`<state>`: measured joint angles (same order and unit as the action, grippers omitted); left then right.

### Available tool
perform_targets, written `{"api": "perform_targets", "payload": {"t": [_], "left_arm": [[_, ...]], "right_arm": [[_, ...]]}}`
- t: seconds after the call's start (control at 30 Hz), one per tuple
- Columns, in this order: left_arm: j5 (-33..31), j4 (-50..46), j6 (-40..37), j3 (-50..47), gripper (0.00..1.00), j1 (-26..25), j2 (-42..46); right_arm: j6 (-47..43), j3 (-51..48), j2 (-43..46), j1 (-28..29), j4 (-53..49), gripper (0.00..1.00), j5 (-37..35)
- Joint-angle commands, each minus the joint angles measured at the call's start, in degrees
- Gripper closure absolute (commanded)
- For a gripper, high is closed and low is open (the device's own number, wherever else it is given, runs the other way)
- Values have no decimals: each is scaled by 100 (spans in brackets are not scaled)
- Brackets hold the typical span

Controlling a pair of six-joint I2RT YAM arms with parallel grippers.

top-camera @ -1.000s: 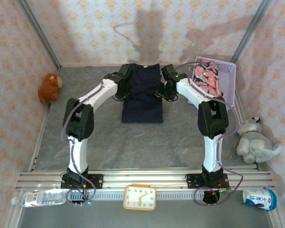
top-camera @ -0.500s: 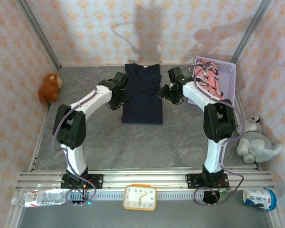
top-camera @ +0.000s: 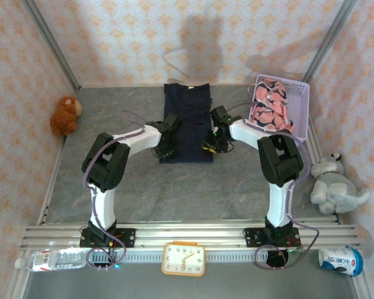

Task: Fold and stack the mixed laundry pile

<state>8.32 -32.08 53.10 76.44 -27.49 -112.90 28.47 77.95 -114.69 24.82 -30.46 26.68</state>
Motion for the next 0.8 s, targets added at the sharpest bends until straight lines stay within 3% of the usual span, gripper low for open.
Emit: {"api": "perform_targets", "payload": {"t": [0.0, 0.27, 0.4, 0.53, 0.77], "left_arm": [[-159, -3, 142, -394, 71, -9, -1], [-89, 235, 808, -1611, 69, -664, 830], [-184, 286, 1237, -2127, 56, -811, 1413], [-492, -211, 1186, -2149, 39, -813, 2107], [-602, -526, 1256, -2534, 36, -825, 2877]], "right_arm": [[-38, -174, -36, -5, -195, 72, -366], [-77, -1333, 985, 257, -193, 66, -556], [-41, -1674, 1530, 299, -241, 56, -578], [-196, -1739, 2067, 312, -585, 45, -604], [-364, -1953, 2511, 568, -1006, 43, -496]]}}
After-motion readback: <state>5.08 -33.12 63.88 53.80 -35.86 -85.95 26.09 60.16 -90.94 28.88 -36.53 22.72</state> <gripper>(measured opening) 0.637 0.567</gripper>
